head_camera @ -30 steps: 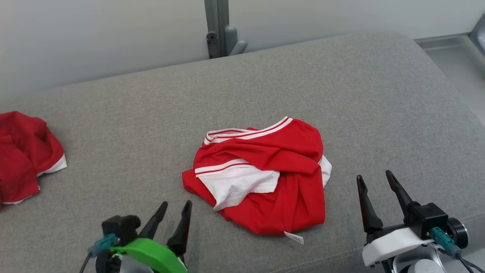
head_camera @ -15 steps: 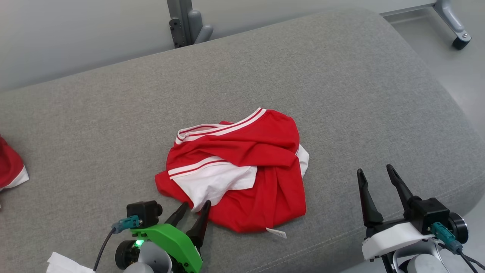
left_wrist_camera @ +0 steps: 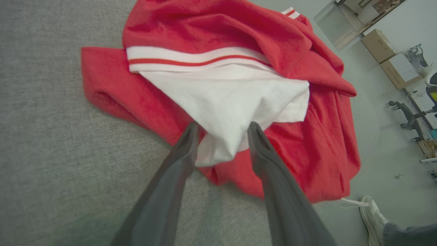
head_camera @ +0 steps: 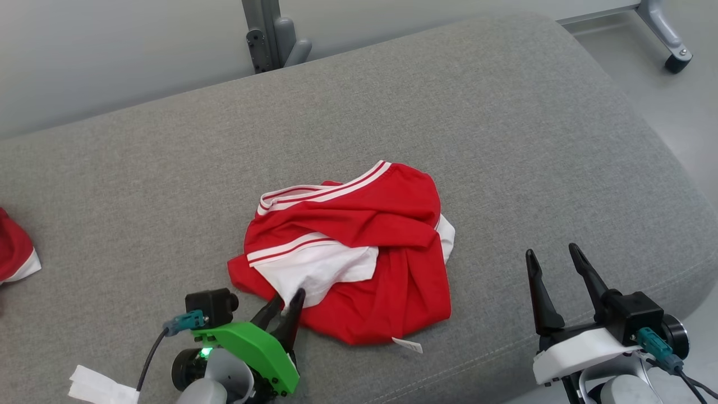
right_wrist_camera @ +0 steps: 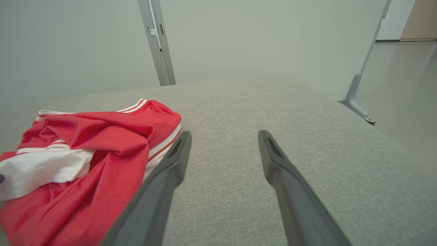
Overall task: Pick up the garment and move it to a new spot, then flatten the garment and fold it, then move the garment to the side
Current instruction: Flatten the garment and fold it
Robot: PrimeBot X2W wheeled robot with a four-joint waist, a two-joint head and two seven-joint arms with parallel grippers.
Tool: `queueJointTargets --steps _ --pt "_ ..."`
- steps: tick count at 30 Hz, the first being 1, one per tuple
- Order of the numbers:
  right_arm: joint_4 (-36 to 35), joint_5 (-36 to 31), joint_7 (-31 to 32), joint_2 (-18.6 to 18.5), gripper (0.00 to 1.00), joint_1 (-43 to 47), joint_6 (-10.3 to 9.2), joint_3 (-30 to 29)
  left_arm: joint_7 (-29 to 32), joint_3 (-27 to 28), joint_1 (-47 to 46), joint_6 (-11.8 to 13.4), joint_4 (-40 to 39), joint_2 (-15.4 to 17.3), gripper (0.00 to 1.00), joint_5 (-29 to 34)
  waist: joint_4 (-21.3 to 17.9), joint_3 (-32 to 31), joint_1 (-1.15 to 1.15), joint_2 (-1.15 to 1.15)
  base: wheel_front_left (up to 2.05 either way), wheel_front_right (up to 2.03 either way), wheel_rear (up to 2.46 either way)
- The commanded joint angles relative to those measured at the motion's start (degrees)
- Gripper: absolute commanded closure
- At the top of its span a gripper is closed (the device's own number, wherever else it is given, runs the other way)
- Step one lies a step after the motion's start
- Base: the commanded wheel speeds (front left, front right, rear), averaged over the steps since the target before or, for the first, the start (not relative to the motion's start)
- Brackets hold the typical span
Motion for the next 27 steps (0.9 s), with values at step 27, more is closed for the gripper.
queueJointTargets --steps 27 --pt "0.81 1.68 -0.17 0.02 0.0 -1.82 -0.04 1.62 4.55 15.47 -34.31 0.48 -2.93 21.0 1.0 -3.98 -3.09 -0.18 0.0 0.5 0.0 0.0 0.0"
